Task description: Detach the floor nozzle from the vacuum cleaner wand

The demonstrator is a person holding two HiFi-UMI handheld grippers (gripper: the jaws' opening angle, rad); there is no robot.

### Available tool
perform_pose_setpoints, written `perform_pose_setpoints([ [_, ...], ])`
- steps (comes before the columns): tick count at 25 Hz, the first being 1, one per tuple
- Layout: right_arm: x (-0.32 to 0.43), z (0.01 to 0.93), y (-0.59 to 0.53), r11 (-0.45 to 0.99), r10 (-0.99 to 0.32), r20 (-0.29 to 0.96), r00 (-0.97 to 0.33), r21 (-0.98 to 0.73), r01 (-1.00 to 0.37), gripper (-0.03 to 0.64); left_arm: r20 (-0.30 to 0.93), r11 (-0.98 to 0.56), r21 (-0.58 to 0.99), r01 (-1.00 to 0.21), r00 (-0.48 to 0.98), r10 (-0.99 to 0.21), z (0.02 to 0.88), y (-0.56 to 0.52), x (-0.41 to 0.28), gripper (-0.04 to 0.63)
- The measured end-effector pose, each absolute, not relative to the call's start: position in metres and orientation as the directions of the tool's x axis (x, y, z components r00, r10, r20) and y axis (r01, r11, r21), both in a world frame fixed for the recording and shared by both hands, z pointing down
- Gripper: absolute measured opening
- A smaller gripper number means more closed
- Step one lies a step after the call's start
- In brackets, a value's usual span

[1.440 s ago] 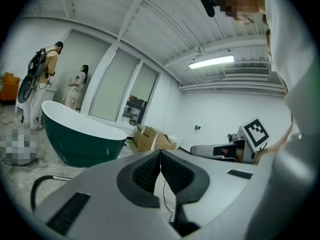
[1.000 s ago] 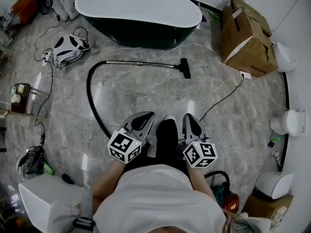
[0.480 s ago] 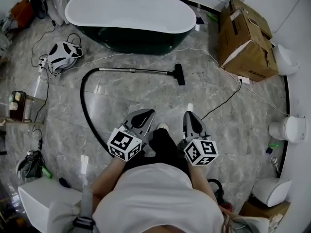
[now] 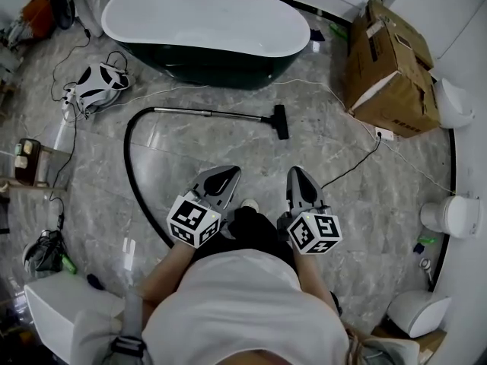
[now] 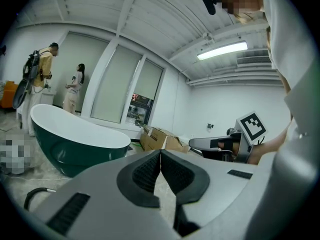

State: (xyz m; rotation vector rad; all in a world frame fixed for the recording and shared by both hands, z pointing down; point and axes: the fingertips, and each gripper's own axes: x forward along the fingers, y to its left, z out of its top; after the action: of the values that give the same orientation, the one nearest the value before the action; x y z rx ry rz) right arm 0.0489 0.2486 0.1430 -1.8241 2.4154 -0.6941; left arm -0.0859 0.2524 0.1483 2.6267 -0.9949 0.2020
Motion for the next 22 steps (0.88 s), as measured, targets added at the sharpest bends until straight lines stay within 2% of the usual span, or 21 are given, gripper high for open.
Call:
perform_pose_setpoints([
  [13, 0.088, 0.163, 0.220, 0.248, -0.896, 0.253, -0.366, -0.398, -0.883, 0.015, 0.245, -0.626, 0.261, -0.735, 0.678, -0.694, 0.164, 0.223, -0.060, 0.011],
  [22, 0.100, 0.169, 0.215, 0.237, -0.891, 0.269, -0.365, -0.410, -0.881, 0.015, 0.268, -0.610, 0.273, -0.744, 0.668, -0.695, 0.168, 0.215, -0.055, 0.011],
])
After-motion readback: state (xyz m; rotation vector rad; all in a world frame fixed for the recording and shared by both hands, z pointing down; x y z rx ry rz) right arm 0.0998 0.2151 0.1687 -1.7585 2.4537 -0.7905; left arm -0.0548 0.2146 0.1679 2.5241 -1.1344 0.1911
